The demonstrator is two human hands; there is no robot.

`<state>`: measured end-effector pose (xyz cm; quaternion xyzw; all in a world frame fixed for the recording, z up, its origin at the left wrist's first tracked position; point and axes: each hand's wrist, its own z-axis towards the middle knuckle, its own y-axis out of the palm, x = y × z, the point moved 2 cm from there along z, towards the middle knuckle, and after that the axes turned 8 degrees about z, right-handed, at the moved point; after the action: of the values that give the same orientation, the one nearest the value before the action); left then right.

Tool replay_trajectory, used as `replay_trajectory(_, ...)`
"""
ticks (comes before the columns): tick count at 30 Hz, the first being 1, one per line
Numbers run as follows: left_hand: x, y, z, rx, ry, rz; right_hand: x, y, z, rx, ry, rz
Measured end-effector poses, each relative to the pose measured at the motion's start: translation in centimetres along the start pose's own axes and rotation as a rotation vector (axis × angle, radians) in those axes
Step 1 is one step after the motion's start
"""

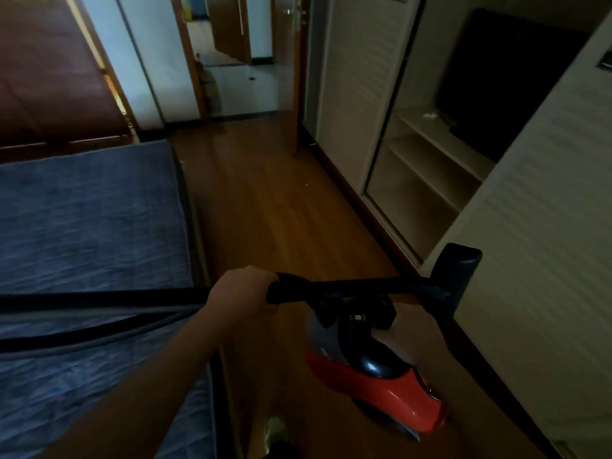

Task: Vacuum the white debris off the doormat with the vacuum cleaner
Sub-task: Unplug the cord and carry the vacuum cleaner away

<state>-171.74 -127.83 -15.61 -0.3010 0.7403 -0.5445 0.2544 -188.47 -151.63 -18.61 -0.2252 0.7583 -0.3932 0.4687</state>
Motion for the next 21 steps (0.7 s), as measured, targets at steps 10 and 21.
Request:
replay_trajectory(10,-9.6,-2.5,10.9,0.031,-0.109,-0.065,-5.7,-1.3,16.4,0.028,-0.182,-0.018)
replay_trajectory(21,-15.8,-4.9,27.5,0.047,-0.256,-0.120,-8.3,-3.9,37.9,-0.142,-0.166,-0.067)
